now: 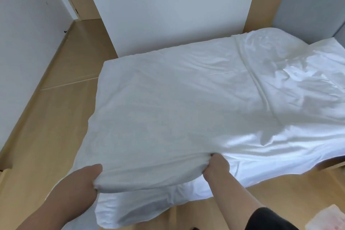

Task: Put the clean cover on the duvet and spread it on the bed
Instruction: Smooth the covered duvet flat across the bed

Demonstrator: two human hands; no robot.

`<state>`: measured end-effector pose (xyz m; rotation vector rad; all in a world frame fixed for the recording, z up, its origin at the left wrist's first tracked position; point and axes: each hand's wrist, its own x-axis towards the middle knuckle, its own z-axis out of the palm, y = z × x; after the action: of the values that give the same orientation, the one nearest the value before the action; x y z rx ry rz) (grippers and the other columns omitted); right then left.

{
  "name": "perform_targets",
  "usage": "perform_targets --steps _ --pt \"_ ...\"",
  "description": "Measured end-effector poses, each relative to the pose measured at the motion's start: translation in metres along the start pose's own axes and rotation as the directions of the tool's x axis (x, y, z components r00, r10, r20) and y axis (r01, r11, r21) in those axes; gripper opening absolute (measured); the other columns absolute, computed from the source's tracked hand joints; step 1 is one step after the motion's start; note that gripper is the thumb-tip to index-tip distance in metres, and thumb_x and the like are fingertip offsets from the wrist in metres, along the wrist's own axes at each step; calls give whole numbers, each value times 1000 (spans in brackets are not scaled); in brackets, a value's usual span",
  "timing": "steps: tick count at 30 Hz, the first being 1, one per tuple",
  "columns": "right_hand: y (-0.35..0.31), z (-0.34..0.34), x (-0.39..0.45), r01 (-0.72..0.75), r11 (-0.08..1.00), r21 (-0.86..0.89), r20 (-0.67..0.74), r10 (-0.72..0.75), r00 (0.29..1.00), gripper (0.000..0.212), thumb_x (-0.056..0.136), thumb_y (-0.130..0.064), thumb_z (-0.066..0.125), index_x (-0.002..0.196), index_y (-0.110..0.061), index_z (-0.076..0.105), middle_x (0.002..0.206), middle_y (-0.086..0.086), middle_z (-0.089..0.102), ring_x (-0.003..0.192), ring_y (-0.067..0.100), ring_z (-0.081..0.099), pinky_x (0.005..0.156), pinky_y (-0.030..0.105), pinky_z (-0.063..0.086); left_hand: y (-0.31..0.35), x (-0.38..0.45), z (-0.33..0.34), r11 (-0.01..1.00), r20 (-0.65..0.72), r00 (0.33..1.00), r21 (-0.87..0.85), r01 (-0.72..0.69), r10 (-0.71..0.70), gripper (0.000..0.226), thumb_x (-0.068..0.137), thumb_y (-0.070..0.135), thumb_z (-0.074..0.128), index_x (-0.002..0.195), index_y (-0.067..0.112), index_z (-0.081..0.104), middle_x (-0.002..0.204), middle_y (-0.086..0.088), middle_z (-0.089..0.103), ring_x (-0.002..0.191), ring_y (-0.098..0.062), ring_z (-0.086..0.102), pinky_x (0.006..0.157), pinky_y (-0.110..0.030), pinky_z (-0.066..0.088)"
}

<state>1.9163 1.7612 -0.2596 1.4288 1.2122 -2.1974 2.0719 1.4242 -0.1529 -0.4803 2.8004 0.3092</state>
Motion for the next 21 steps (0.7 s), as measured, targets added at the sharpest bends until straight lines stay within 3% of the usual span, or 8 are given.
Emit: perform_targets --steps 2,5,7,11,14,17,19,21 --pt "-27 2 -12 156 986 58 91 -161 983 25 98 1 49 76 -12 52 70 7 50 59 24 51 44 10 42 -16 12 -1 1000 -77 997 21 19 -17 24 71 -2 52 72 22 48 68 4 52 65 -19 54 62 -40 47" --pt "-26 -8 -23 318 948 -19 121 -313 942 13 85 -10 63 96 -11 70 84 3 72 76 20 67 61 24 54 -17 23 -5 995 -172 984 101 -29 46 30 65 -8 57 77 20 57 73 8 51 69 -23 52 60 -43 48" --pt "0 -18 -21 204 966 -158 48 -199 979 15 90 -12 60 100 -5 67 85 6 67 75 23 60 68 33 49 -5 25 -5 992 -102 995 126 11 1 27 75 -1 53 88 22 57 84 8 55 79 -18 54 69 -42 50" --pt "31 -21 -30 112 960 -258 -8 -118 993 10 94 -15 58 91 -6 62 76 5 63 63 21 58 58 29 48 43 28 1 958 142 989 287 4 -47 40 87 22 44 127 30 43 121 8 55 105 -15 58 87 -33 50" --pt "31 -11 -58 121 985 -124 56 -115 992 11 94 -25 61 95 -16 68 86 5 75 76 22 70 55 27 51 120 19 28 920 189 945 242 -307 265 89 83 48 51 158 29 8 159 6 27 134 -19 43 105 -34 41" --pt "26 -5 -68 62 987 -150 215 -29 976 22 102 -22 52 108 -9 69 92 8 75 85 24 73 64 29 56 197 10 62 841 124 869 218 -495 479 99 83 59 47 160 29 -9 166 -2 8 145 -26 29 115 -37 30" --pt "15 -15 -71 66 989 -133 257 -30 966 21 97 -19 57 101 -5 71 78 10 69 69 26 68 54 29 50 219 21 75 853 63 883 233 -466 465 88 89 39 50 160 22 1 162 -7 18 137 -29 36 111 -35 36" --pt "13 -28 -61 64 996 -68 327 -38 944 19 87 -16 62 99 -9 75 80 6 73 72 22 69 58 29 52 225 37 78 876 8 896 205 -436 443 60 85 15 48 144 18 36 137 -5 48 113 -24 52 91 -33 48"
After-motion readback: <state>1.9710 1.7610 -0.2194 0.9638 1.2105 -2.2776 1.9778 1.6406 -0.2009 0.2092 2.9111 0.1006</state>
